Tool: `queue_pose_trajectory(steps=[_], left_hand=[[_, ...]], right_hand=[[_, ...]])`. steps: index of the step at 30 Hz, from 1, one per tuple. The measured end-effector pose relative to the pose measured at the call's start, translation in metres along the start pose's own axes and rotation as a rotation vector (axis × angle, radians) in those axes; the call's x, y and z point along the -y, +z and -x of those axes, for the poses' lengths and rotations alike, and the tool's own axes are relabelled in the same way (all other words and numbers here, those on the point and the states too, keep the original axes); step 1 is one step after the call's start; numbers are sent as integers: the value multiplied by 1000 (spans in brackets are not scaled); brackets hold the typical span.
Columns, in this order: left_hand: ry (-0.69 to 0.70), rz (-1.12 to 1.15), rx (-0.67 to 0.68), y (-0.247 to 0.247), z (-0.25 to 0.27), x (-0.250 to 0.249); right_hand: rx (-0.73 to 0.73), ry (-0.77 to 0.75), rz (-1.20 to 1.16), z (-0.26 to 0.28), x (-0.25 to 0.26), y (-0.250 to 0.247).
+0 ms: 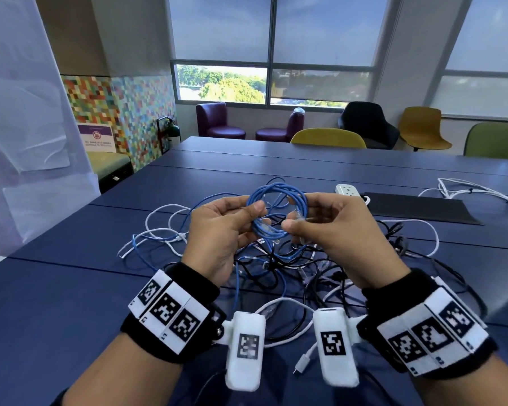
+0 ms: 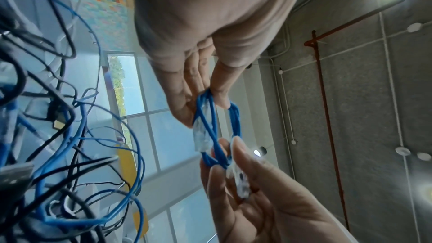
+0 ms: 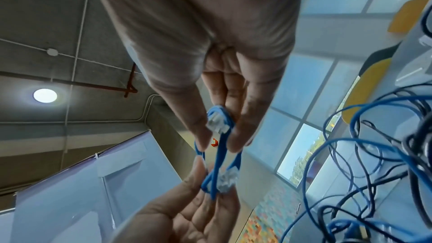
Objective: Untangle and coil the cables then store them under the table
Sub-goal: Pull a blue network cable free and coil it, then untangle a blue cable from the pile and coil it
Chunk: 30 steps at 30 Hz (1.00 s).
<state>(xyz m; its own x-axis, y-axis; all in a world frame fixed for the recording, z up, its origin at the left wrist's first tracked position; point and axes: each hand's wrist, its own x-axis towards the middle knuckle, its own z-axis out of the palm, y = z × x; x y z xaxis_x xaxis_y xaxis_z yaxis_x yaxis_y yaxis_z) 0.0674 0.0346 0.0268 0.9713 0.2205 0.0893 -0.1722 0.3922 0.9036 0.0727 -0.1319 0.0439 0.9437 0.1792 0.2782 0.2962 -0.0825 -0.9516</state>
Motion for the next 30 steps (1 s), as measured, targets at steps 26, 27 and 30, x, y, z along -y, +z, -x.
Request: queue_pose_trajectory(steps=[26,27,30], left_hand=[[-89,-726,-601,-288,37,-73],[-130,-734,-607,-294,37,-75],[-231,-807,-568,-305,34,-77]], right_hand=[[519,-34,846,-44,-16,216],[543,-25,894,-43,-17,216],[544,-31,994,-41,-20,220]])
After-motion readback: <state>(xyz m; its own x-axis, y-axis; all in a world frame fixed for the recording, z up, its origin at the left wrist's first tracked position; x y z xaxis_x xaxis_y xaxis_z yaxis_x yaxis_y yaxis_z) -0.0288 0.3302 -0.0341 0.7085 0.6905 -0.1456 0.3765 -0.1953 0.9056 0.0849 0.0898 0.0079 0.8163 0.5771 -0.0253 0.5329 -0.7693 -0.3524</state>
